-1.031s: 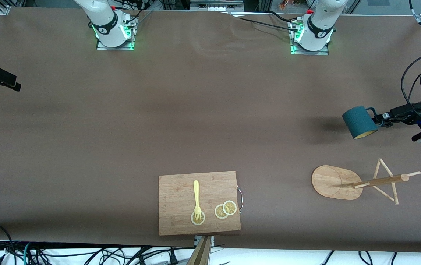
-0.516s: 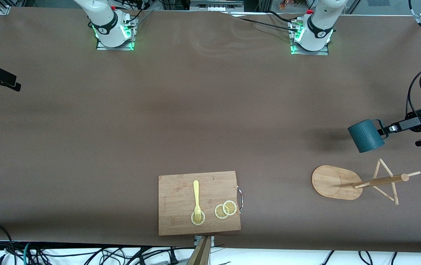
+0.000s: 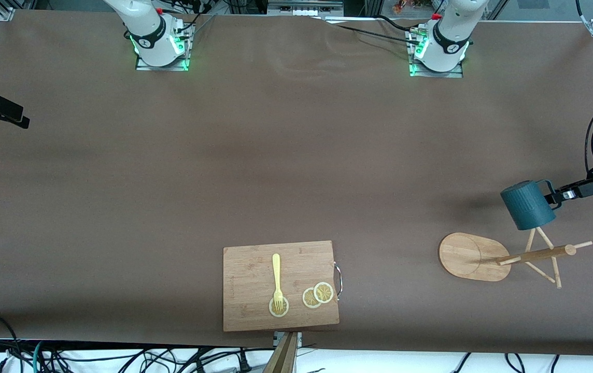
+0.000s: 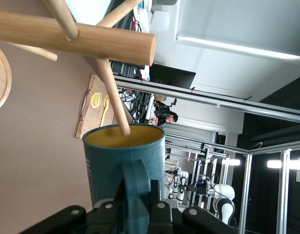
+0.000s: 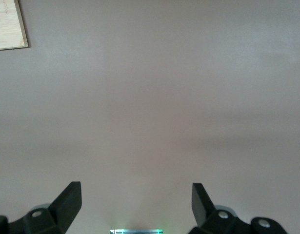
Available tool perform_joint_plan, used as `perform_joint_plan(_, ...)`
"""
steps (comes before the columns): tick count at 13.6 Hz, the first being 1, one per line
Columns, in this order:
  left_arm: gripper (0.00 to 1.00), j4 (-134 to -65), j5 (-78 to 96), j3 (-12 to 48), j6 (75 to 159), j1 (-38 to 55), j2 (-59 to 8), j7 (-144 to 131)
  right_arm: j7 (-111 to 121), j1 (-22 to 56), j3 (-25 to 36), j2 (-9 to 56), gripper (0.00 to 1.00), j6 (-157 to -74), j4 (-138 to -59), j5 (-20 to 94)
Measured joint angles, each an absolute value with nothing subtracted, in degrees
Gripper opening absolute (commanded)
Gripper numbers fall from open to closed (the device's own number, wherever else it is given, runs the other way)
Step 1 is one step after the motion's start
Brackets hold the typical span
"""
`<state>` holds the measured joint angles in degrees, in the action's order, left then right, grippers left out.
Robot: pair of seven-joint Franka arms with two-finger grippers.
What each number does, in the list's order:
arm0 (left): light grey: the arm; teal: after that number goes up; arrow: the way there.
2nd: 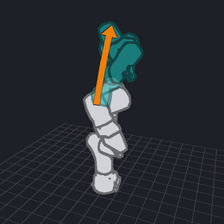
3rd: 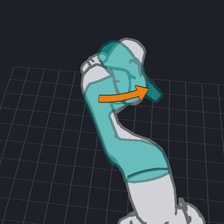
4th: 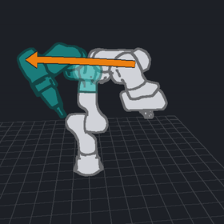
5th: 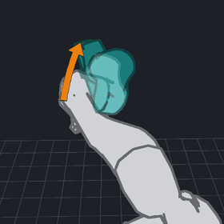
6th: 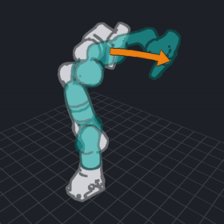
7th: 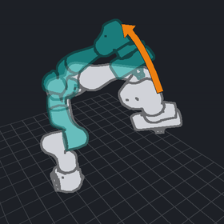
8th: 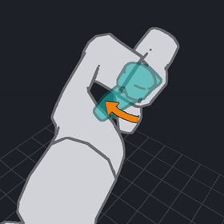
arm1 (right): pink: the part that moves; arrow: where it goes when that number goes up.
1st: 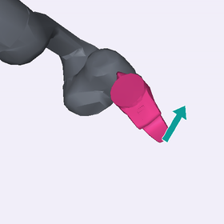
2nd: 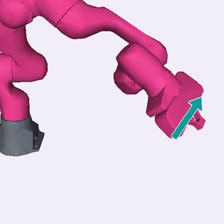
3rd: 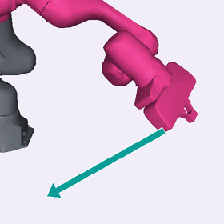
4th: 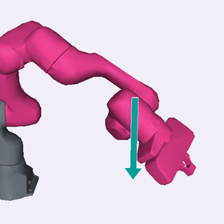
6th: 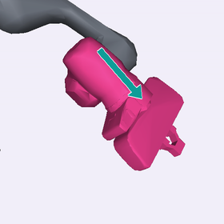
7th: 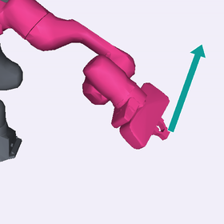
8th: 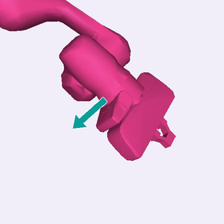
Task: Pass cup and hang on rack
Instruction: 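Lower the mug onto a rack peg with the left gripper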
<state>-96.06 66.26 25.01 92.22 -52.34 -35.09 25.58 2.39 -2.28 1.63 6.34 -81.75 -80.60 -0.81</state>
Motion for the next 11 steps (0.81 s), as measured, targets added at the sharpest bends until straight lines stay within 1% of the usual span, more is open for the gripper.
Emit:
perform_joint_plan(5,0.0,-94.1,66.3,24.8,94.7,-51.5,-38.4,24.0,2.4,-2.3,1.6,6.3,1.0,-81.8,-80.6,-0.8)
perform_joint_plan(11,0.0,-88.6,66.3,23.9,96.9,-51.0,-42.6,19.8,2.4,-2.3,1.7,6.3,1.0,-81.8,-80.6,-0.8)
